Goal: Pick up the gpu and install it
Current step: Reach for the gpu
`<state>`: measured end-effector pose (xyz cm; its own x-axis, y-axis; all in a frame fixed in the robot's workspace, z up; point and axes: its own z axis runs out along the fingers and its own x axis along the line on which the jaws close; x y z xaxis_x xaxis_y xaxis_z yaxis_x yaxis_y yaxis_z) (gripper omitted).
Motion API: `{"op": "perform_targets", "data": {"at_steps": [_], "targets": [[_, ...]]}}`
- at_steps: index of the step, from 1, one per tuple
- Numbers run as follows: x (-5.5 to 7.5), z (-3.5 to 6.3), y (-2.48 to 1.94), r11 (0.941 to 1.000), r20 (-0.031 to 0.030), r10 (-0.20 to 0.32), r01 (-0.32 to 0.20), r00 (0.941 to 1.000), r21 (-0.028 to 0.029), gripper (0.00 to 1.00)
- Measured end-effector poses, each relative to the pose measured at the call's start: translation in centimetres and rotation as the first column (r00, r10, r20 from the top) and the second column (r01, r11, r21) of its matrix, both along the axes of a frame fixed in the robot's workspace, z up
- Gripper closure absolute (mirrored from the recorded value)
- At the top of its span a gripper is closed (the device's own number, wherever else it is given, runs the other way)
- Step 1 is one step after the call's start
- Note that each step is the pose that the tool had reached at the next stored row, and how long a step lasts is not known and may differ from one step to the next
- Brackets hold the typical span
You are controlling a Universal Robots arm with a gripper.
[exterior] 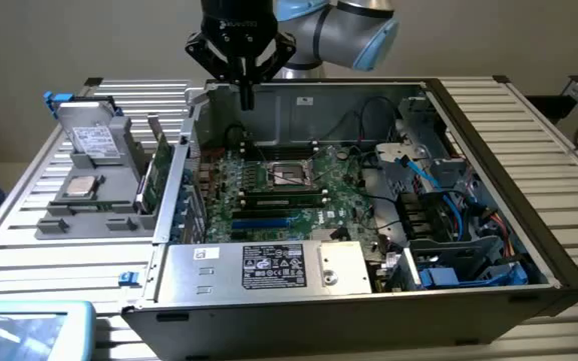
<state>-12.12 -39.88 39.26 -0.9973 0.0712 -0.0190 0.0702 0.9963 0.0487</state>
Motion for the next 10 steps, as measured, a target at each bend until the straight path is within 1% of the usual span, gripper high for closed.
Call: {"op": "perform_targets", "data": {"at_steps": [10], "targets": [[0.00,0.00,0.00,1.0000,0.0000,0.000,0.000,1.0000,0.0000,0.88]]}}
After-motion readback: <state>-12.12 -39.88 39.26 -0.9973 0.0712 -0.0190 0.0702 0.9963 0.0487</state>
